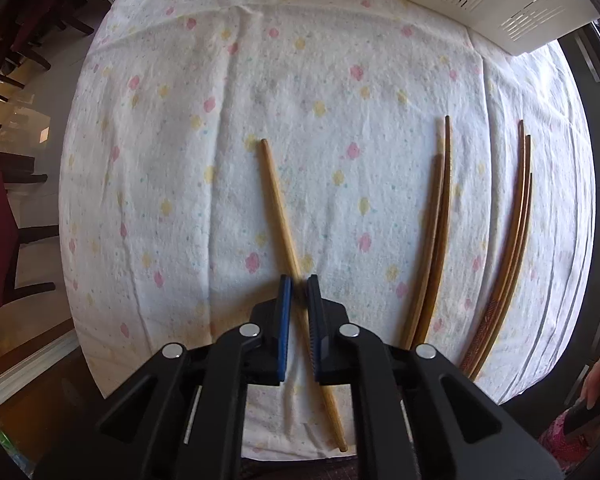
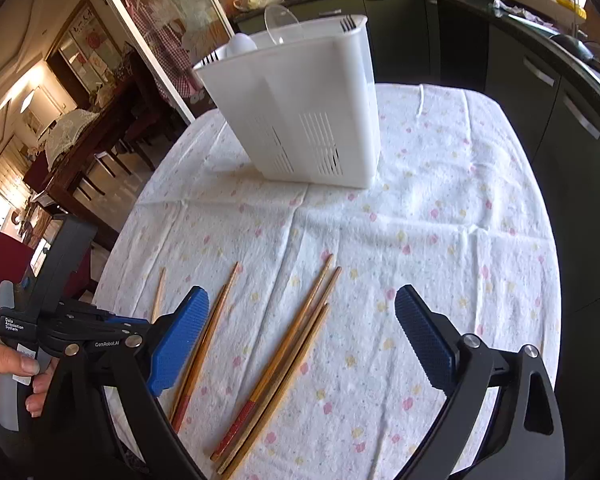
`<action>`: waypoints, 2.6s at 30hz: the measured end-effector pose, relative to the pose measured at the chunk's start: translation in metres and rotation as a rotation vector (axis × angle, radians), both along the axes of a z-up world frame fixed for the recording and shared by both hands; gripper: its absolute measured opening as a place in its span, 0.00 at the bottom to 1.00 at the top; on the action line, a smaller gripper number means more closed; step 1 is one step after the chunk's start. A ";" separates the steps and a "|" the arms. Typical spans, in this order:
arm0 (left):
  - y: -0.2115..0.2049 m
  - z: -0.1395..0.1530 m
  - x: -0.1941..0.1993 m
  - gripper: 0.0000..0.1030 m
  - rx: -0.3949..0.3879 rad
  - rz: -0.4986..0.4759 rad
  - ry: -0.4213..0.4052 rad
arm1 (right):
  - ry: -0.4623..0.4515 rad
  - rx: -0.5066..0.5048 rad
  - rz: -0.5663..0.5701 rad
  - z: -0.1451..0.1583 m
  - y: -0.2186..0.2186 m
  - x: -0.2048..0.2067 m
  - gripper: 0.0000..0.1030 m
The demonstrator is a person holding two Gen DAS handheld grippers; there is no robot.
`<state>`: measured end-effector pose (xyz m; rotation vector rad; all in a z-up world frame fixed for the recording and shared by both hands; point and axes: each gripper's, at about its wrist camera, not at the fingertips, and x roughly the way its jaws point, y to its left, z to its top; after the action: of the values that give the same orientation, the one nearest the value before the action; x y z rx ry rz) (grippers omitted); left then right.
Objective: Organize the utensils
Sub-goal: 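Grasp a wooden chopstick with the left gripper while the right gripper grasps another chopstick, then drop the chopstick into the white holder with the left gripper while the right gripper carries its chopstick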
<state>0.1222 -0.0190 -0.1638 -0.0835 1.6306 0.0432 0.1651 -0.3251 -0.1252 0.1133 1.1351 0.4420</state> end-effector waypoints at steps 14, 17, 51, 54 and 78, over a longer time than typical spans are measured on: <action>-0.008 0.007 0.020 0.08 0.067 -0.188 -0.033 | 0.366 -0.165 0.000 -0.059 0.011 -0.012 0.33; -0.015 0.009 0.019 0.08 0.084 -0.223 -0.035 | 0.392 -0.206 -0.003 -0.065 0.023 -0.016 0.23; -0.020 0.010 0.018 0.08 0.044 -0.301 -0.066 | 0.506 -0.330 -0.064 -0.082 0.118 -0.017 0.10; -0.019 0.011 0.018 0.08 0.039 -0.303 -0.067 | 0.532 -0.297 -0.089 -0.084 0.118 -0.014 0.09; 0.010 0.028 0.021 0.07 -0.054 -0.243 -0.176 | 0.242 0.019 -0.131 -0.056 0.068 -0.054 0.08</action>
<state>0.1435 -0.0087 -0.1359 0.0679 1.4565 -0.1902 0.1110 -0.2571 -0.1812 0.2615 1.3522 0.3279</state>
